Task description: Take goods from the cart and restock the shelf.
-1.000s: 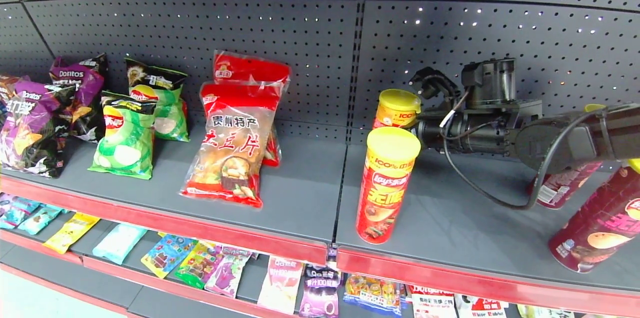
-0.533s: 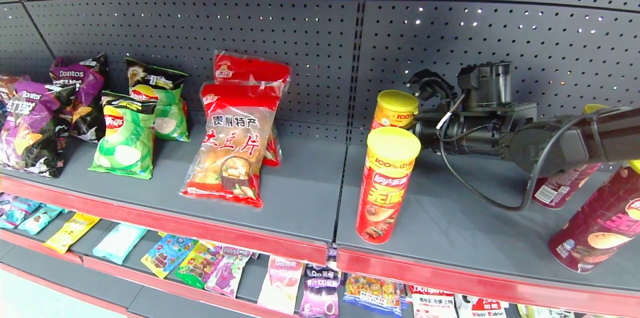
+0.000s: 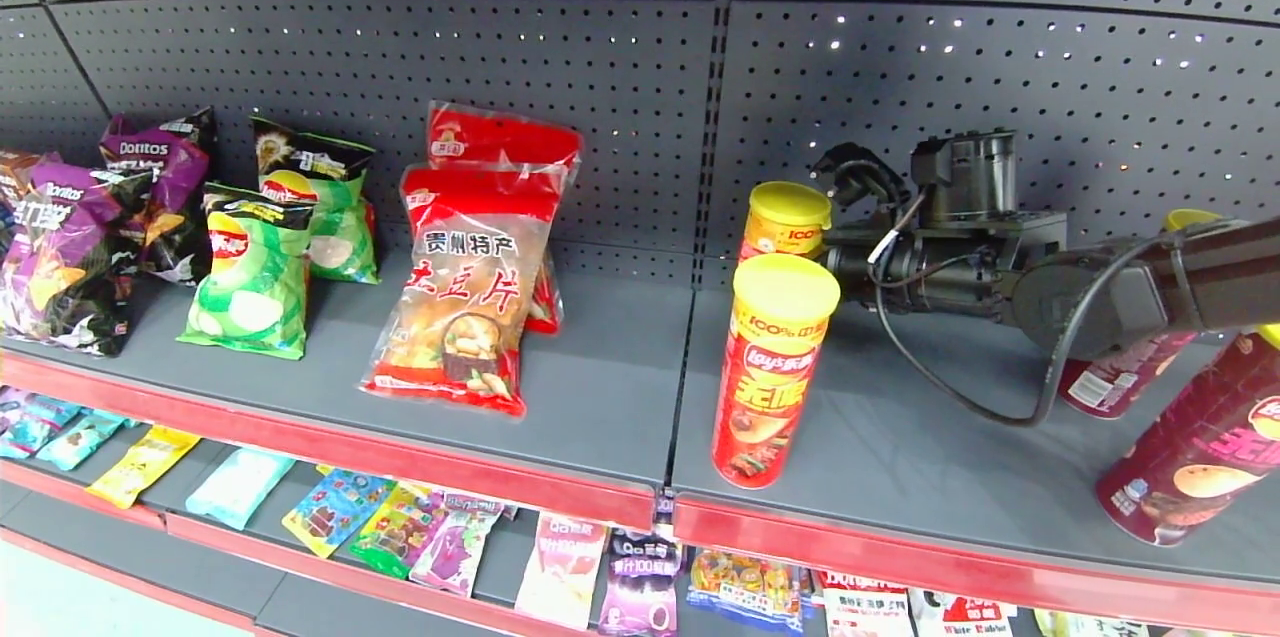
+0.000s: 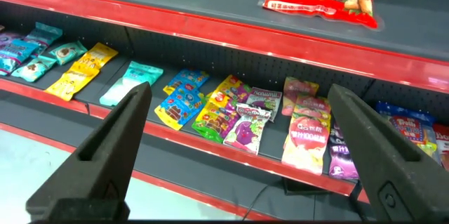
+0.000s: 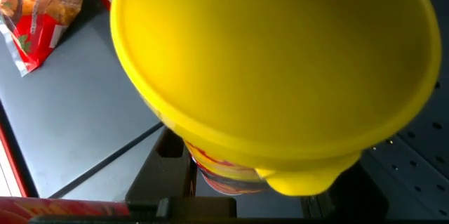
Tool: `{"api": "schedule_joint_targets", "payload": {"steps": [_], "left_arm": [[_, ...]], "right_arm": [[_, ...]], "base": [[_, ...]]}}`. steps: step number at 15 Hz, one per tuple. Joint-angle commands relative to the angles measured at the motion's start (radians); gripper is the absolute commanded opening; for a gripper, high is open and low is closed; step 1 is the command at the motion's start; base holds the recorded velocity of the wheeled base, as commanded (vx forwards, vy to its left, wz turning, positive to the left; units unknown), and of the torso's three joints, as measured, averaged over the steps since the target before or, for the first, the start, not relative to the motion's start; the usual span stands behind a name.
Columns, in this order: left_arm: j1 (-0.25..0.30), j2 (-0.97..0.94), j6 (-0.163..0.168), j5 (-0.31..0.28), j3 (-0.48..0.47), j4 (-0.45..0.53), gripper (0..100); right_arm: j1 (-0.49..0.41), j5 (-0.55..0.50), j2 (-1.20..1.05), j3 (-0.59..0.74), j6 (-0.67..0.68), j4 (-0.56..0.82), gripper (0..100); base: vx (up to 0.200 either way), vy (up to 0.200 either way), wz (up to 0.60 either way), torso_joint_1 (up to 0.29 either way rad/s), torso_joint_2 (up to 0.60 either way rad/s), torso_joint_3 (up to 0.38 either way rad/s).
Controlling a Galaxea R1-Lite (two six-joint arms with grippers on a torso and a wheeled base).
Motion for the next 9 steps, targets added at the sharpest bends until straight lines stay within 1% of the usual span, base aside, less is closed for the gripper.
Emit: {"api": "schedule_joint_targets", "payload": {"steps": [1, 7, 9], "left_arm": [[0.0, 0.002, 0.0, 0.0, 0.0, -0.001, 100], [0.0, 0.002, 0.0, 0.0, 0.0, 0.0, 100], [0.0, 0.002, 0.0, 0.0, 0.0, 0.0, 100]], "right_arm": [[-0.001, 0.0, 0.0, 0.009, -0.003, 0.004, 100], [-0.002, 0.0, -0.015, 0.017, 0.0, -0.02, 100], [-0.002, -0.001, -0.046, 0.043, 0.0, -0.019, 100]], "base": [[0.0, 0.0, 0.0, 0.0, 0.0, 0.0], [0.0, 0.0, 0.0, 0.0, 0.0, 0.0], [0.0, 0.0, 0.0, 0.0, 0.0, 0.0]]}}
